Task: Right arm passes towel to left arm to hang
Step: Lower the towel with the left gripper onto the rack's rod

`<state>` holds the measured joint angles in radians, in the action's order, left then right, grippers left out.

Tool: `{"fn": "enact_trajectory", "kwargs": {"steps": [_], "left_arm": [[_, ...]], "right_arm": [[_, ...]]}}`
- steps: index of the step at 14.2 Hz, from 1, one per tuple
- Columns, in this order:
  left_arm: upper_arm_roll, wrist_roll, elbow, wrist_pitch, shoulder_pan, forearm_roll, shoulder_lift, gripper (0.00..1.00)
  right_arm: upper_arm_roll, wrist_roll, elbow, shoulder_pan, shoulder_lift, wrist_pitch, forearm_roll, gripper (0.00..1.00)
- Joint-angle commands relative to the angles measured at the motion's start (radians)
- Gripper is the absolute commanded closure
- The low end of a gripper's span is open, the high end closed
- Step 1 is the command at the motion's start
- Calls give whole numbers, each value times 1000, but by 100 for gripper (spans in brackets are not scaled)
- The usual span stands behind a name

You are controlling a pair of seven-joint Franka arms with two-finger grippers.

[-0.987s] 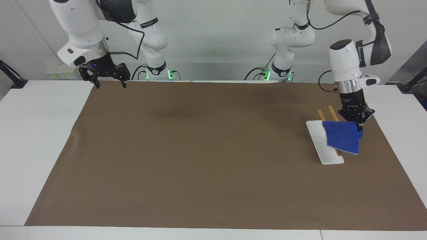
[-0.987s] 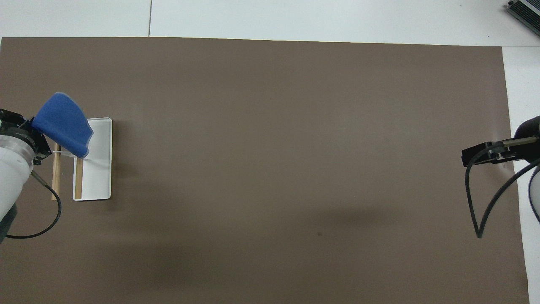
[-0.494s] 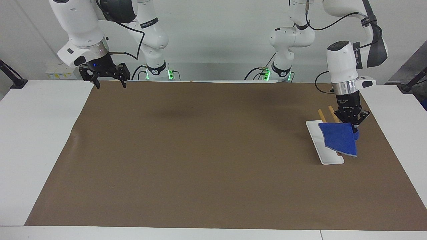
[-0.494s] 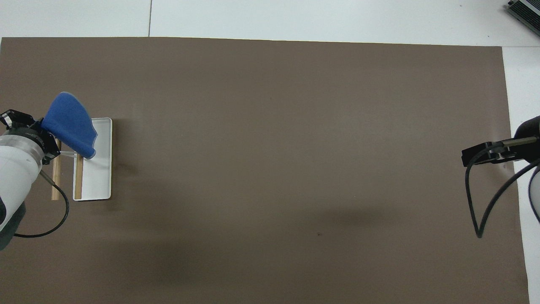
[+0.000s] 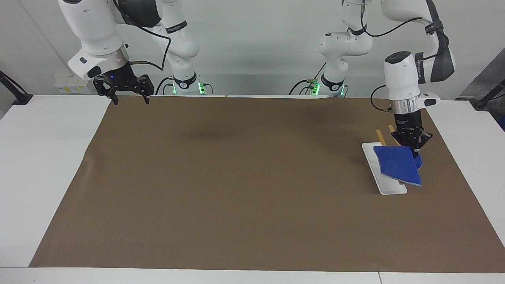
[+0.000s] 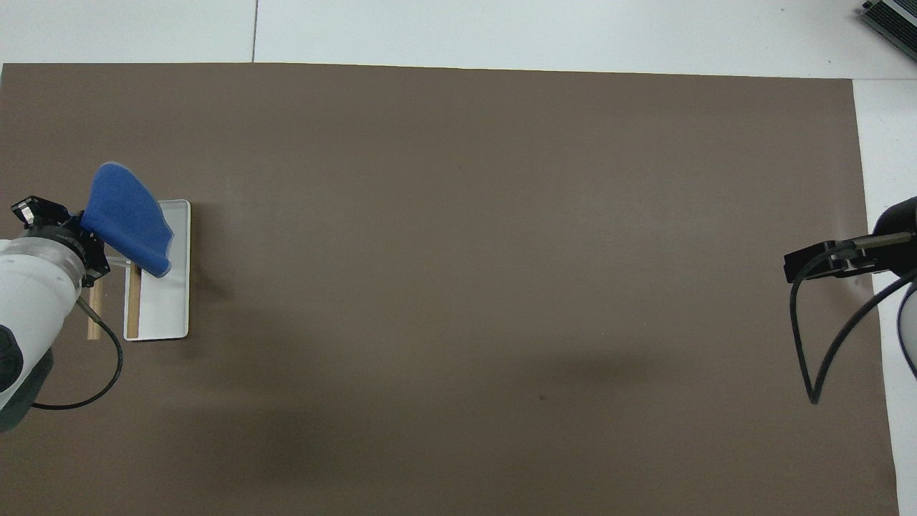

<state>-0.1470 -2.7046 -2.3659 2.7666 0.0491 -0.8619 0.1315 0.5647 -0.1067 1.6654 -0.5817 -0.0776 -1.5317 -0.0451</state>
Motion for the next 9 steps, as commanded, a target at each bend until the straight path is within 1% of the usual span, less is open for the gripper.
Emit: {"fn": "enact_trajectory", "kwargs": {"steps": [1, 4, 5, 6, 7, 8, 9], "left_arm": [[-16, 17, -38, -22, 12, 4, 33, 98], [-19, 41, -50, -24, 5, 4, 39, 95], [-20, 45, -50, -24, 5, 4, 39, 88], [-20, 45, -49, -24, 5, 6, 39, 70], [-22, 45, -47, -24, 5, 6, 39, 43], [-20, 46, -44, -25, 5, 4, 37, 22], [-22, 49, -39, -27, 5, 4, 37, 12]], "right_arm": [[-5, -2, 20, -3, -22, -13, 22, 0], [-6, -2, 20, -3, -22, -13, 24, 0], [-5, -2, 20, -3, -22, -13, 22, 0], [-6, -2, 20, -3, -22, -13, 24, 0], [-5, -2, 20, -3, -22, -13, 24, 0], [-6, -2, 20, -3, -22, -13, 24, 0], [-5, -2, 20, -3, -22, -13, 22, 0]]}}
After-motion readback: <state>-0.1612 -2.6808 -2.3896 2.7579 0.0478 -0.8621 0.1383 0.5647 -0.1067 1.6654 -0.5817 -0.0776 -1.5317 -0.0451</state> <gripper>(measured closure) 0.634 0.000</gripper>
